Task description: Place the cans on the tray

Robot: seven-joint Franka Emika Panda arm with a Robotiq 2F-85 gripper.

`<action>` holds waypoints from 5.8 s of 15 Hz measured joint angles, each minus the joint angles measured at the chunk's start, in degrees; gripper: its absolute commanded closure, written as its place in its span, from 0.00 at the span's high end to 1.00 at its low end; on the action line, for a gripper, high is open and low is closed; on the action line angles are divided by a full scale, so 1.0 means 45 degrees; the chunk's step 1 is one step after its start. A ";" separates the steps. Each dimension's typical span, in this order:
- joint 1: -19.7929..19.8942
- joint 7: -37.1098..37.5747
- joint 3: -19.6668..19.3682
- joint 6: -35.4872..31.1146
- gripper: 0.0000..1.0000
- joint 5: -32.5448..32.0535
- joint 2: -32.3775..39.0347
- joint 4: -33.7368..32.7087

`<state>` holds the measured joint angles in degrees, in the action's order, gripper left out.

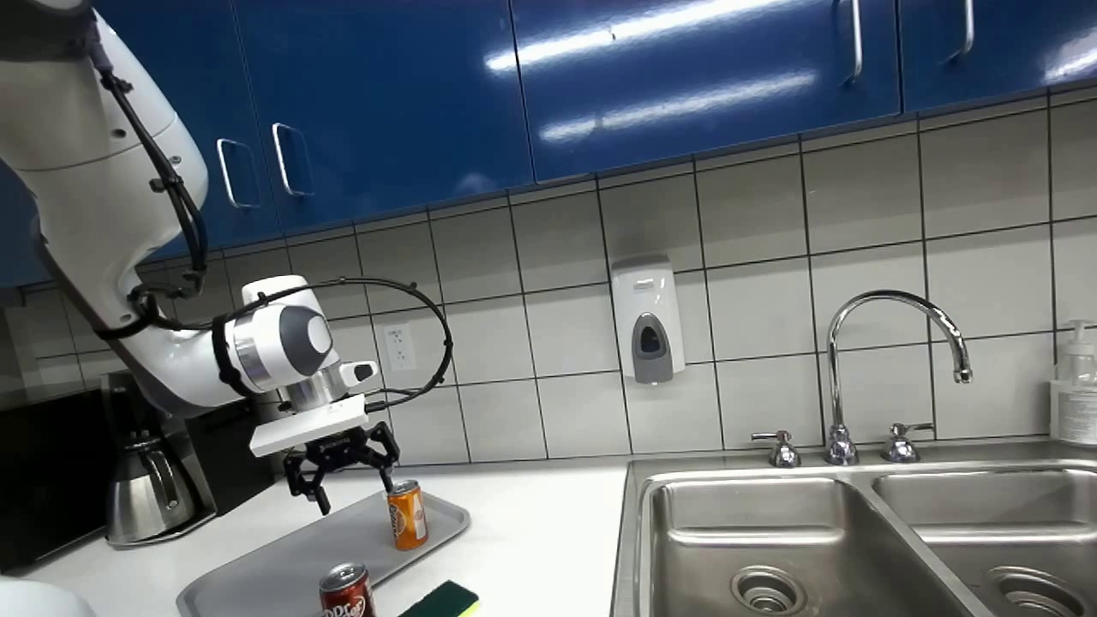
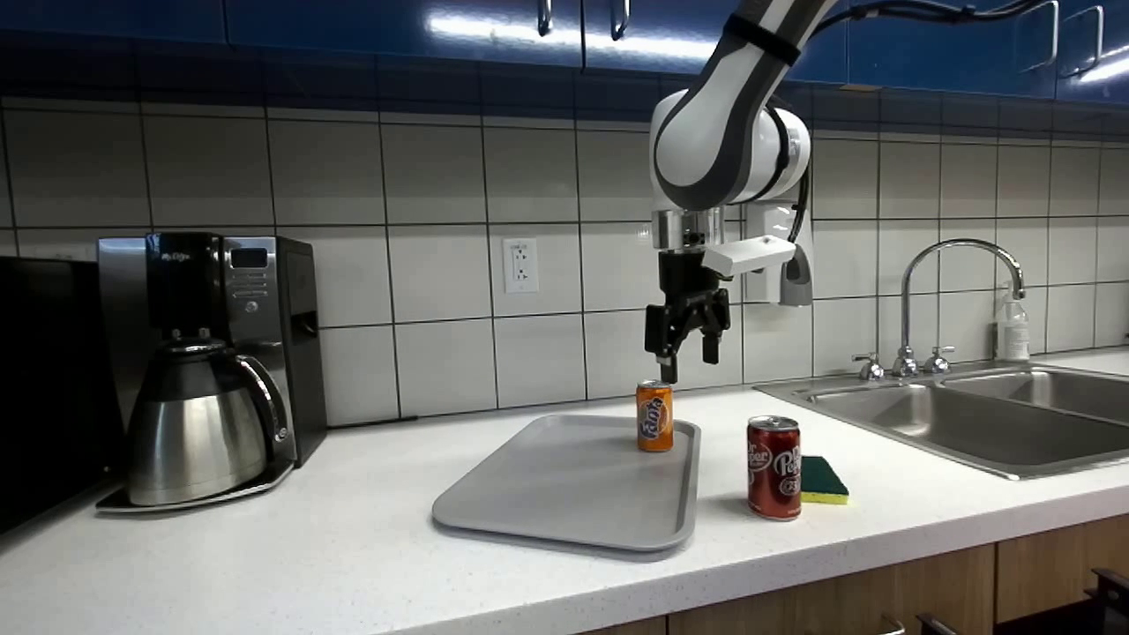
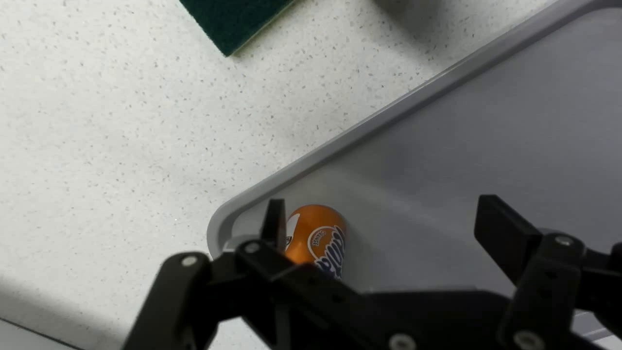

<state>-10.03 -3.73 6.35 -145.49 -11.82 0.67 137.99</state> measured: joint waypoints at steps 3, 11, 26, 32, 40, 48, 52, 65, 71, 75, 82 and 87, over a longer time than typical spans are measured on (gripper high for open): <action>0.0004 0.0000 0.0000 0.0000 1.00 0.0000 0.0017 0.0000; 0.0004 0.0003 -0.0001 -0.0187 1.00 -0.0037 0.0274 0.0000; -0.0004 0.0295 0.0125 -0.0420 1.00 -0.0061 0.0468 0.0593; -0.0023 0.0978 0.0164 -0.0934 1.00 -0.0400 0.0467 0.1083; -0.0021 0.1537 0.0117 -0.1775 1.00 -0.0693 0.0465 0.1742; 0.0020 0.1703 -0.0033 -0.2061 1.00 -0.0729 0.0438 0.2299; 0.0046 0.1708 -0.0122 -0.2133 1.00 -0.0732 0.0346 0.2591; 0.0120 0.1708 -0.0239 -0.2219 1.00 -0.0731 -0.0172 0.3538; 0.0354 0.1708 -0.0245 -0.2219 1.00 -0.0731 -0.0407 0.3816; 0.0411 0.1708 -0.0245 -0.2220 1.00 -0.0727 -0.0535 0.3949; 0.0415 0.1708 -0.0244 -0.2230 0.39 -0.0704 -0.0677 0.4089; 0.0416 0.1708 -0.0244 -0.2255 0.39 -0.0702 -0.0709 0.4117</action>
<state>-8.16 3.95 5.25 -155.64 -14.97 -2.52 156.52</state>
